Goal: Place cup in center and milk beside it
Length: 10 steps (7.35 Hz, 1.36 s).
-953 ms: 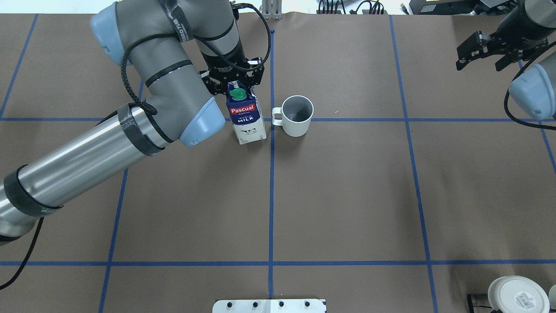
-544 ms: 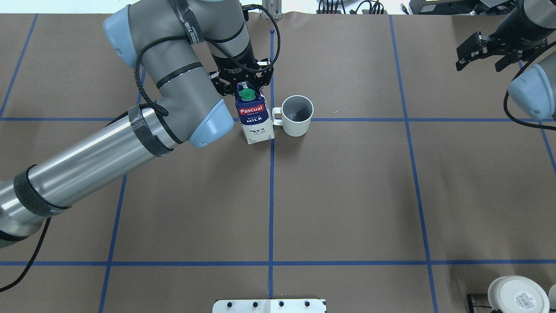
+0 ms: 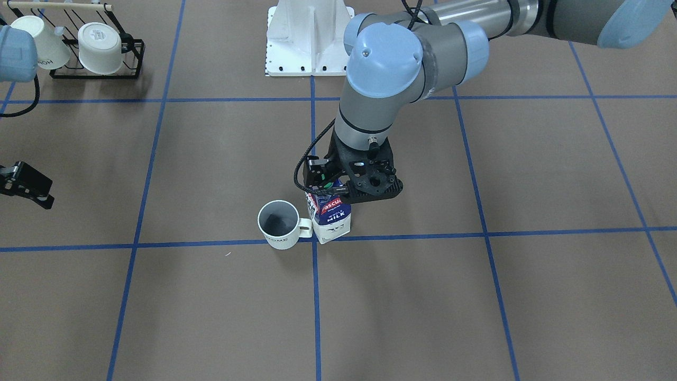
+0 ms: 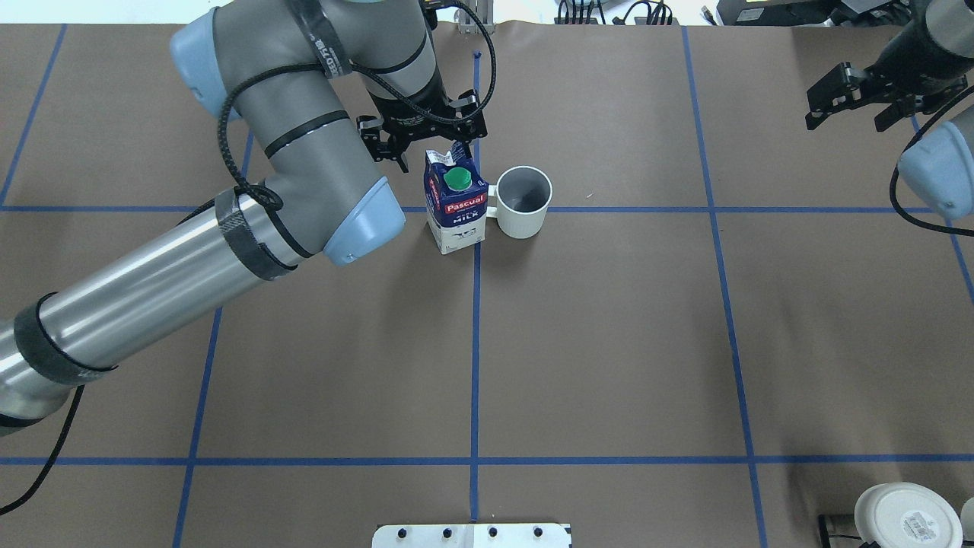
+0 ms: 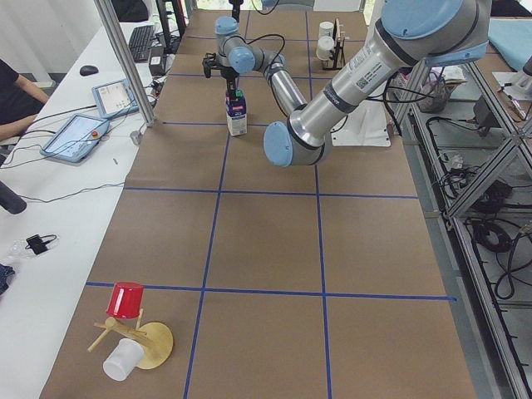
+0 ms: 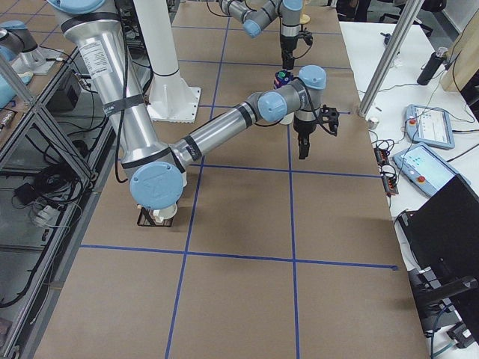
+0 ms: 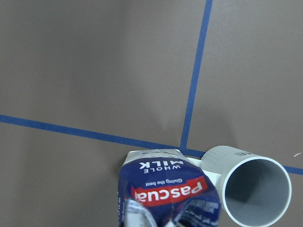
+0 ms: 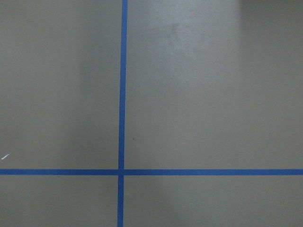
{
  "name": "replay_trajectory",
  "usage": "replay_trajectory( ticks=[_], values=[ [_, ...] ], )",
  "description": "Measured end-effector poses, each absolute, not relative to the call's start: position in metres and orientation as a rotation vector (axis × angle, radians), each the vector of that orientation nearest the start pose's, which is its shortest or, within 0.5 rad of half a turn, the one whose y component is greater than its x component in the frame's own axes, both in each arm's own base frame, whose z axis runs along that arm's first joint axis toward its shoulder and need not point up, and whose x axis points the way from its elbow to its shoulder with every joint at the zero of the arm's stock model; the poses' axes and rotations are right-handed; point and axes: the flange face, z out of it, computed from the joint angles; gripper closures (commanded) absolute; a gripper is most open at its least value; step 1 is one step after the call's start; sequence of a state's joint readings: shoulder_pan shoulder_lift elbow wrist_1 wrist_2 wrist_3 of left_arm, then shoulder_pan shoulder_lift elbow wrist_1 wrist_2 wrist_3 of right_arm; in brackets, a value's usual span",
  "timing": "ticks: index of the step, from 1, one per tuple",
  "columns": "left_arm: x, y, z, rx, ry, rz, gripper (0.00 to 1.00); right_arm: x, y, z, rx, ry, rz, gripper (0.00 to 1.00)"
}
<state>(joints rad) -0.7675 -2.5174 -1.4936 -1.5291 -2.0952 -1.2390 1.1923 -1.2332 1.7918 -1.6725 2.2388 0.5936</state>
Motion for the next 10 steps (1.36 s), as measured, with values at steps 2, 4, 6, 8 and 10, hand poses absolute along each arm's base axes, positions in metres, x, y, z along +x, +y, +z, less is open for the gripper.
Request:
replay_trajectory(
  ticks=[2, 4, 6, 8, 10],
  values=[
    [0.411, -0.549, 0.114, 0.050, 0.983, -0.189, 0.02, -0.152, -0.576, 0.387, 0.082, -0.782, 0.053, 0.00],
    [0.312, -0.542, 0.175, 0.115, 0.939, -0.129, 0.02, -0.149, -0.570, 0.408, 0.057, -0.766, 0.062, 0.00],
    [0.179, -0.550, 0.272, 0.194, 0.788, 0.053, 0.02, -0.141, -0.562, 0.436, 0.014, -0.748, 0.083, 0.00],
    [0.054, -0.553, 0.398, 0.208, 0.670, 0.159, 0.02, -0.113, -0.554, 0.469, -0.013, -0.732, 0.101, 0.00],
    [-0.006, -0.541, 0.498, 0.136, 0.630, 0.117, 0.02, -0.066, -0.552, 0.515, -0.037, -0.724, 0.102, 0.00]
  ],
)
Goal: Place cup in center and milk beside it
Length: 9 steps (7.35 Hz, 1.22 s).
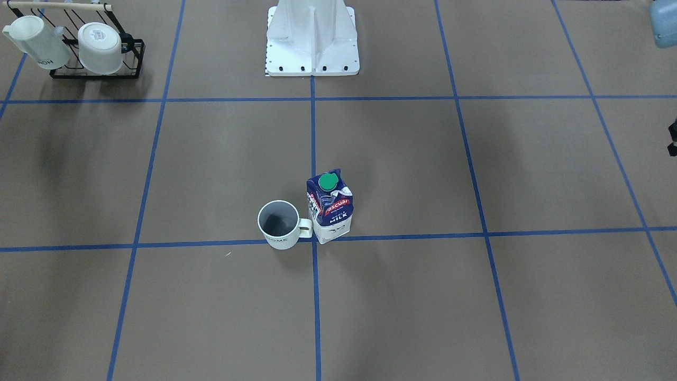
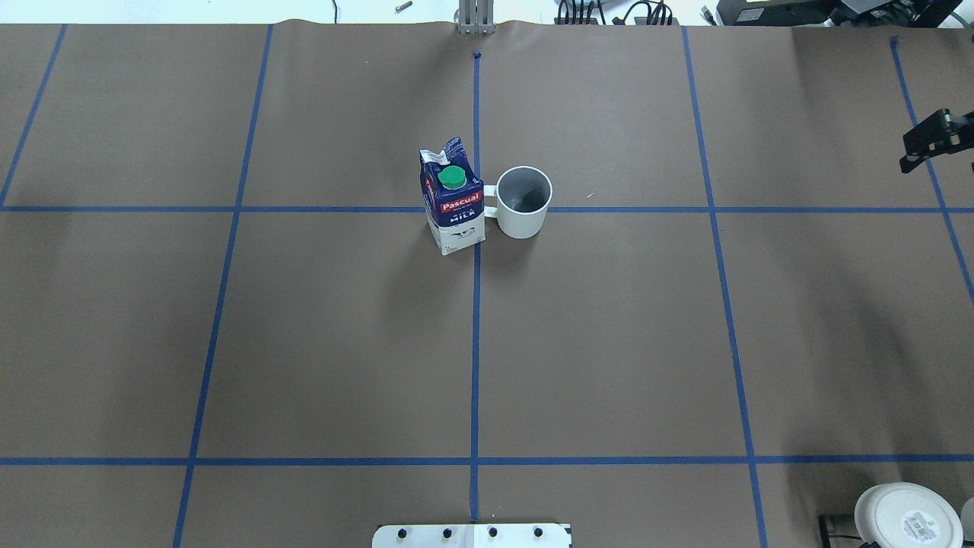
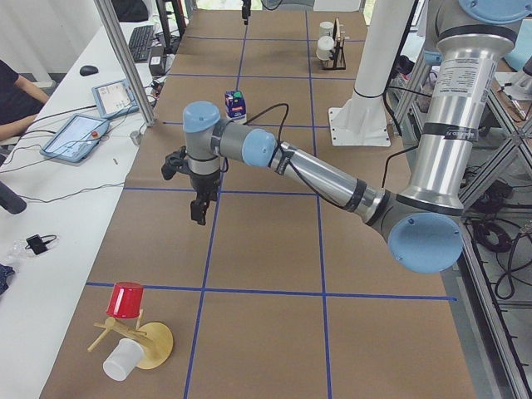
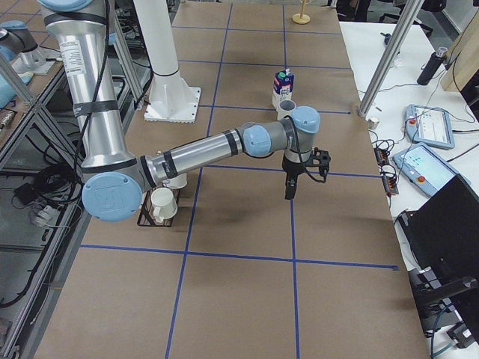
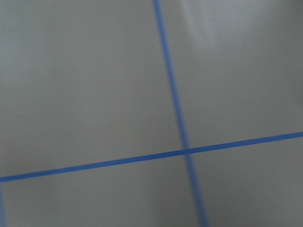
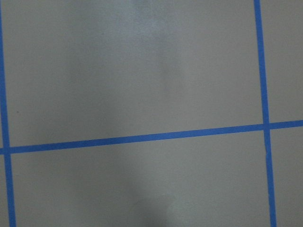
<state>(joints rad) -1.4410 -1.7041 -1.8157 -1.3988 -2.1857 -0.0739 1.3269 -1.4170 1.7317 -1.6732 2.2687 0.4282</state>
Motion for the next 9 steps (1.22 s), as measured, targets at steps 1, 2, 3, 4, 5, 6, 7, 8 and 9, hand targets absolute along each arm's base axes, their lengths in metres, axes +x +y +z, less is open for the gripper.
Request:
replay_trajectory(
  ticks=[1, 2, 3, 4, 5, 6, 7, 8, 9],
  values=[
    [-0.029, -0.532, 0.544, 0.101, 0.623, 0.070, 0.02, -0.036, -0.551, 0.543, -0.053, -0.733, 0.108, 0.00],
    [-0.045, -0.523, 0.583, 0.086, 0.623, 0.037, 0.02, -0.005, -0.549, 0.574, -0.064, -0.745, 0.096, 0.00],
    [-0.051, -0.514, 0.611, 0.070, 0.633, 0.016, 0.02, 0.020, -0.544, 0.603, -0.076, -0.752, 0.089, 0.00],
    [-0.052, -0.505, 0.627, 0.048, 0.665, 0.002, 0.02, 0.038, -0.536, 0.626, -0.094, -0.756, 0.101, 0.00],
    [-0.050, -0.495, 0.637, 0.027, 0.709, -0.007, 0.02, 0.047, -0.523, 0.645, -0.115, -0.770, 0.117, 0.00],
    [-0.049, -0.488, 0.642, 0.014, 0.738, -0.016, 0.02, 0.049, -0.513, 0.655, -0.131, -0.790, 0.128, 0.00],
    [-0.048, -0.484, 0.645, 0.005, 0.751, -0.025, 0.02, 0.050, -0.509, 0.659, -0.139, -0.803, 0.134, 0.00],
    [-0.048, -0.482, 0.646, 0.002, 0.755, -0.030, 0.02, 0.050, -0.507, 0.660, -0.140, -0.807, 0.136, 0.00],
    [-0.047, -0.481, 0.647, 0.000, 0.756, -0.032, 0.02, 0.050, -0.508, 0.659, -0.140, -0.807, 0.138, 0.00]
  ],
)
